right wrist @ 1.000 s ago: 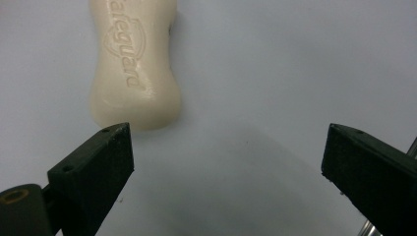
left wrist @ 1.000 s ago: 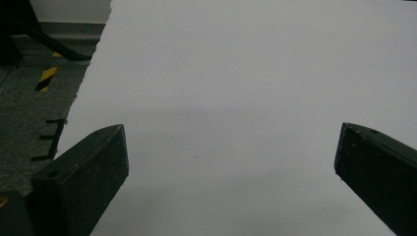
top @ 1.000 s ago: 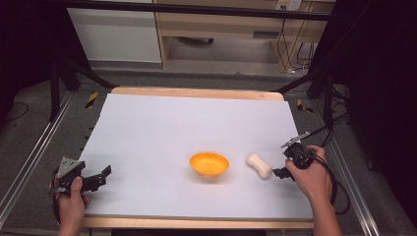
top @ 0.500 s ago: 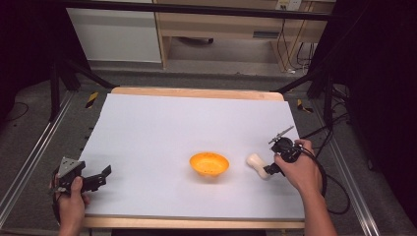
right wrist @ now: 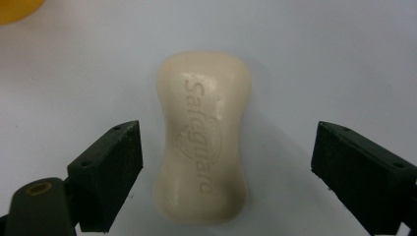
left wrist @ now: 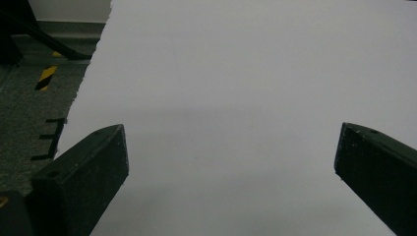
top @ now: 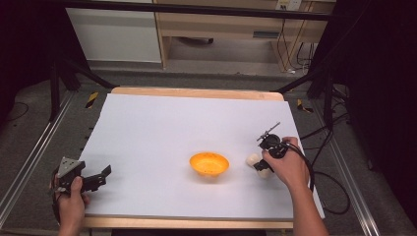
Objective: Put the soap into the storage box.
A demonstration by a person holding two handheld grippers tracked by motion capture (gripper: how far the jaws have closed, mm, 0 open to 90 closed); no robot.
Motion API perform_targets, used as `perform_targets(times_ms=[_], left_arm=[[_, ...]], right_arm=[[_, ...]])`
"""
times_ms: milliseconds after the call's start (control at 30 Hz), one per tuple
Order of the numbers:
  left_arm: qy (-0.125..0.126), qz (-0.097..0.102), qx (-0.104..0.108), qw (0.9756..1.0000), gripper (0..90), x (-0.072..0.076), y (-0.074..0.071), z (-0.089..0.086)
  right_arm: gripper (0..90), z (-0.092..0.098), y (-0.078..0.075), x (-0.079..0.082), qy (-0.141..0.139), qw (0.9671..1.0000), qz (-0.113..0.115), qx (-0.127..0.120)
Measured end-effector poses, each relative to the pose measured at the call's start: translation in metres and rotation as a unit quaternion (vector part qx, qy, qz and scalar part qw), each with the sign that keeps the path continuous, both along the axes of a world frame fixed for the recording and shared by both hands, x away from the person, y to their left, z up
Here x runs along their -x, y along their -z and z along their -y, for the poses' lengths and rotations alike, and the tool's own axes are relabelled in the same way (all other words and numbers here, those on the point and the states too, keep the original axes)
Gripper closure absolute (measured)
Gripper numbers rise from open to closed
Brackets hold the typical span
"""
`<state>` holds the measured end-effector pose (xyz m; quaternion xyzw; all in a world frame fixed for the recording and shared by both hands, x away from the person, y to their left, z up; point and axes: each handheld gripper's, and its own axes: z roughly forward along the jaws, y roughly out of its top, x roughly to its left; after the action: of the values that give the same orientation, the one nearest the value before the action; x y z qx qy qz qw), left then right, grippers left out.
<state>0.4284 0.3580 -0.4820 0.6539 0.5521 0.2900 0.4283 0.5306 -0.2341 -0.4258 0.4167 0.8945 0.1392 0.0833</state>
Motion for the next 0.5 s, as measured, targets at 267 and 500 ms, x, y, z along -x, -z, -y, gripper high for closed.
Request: perform_targets(times_ms=[267,500], left_arm=[[0.0,-0.001,0.003,1.0,0.0,0.0,0.0,0.0],[0.0,-0.001,0.004,1.0,0.0,0.0,0.0,0.0]], right_arm=[[20.8,-0.012,0.004,-0.007,0.003,0.9999,-0.011,0.004],[31.0,-0.016,0.012,-0.014,0.029,0.9988,-0.038,0.008]])
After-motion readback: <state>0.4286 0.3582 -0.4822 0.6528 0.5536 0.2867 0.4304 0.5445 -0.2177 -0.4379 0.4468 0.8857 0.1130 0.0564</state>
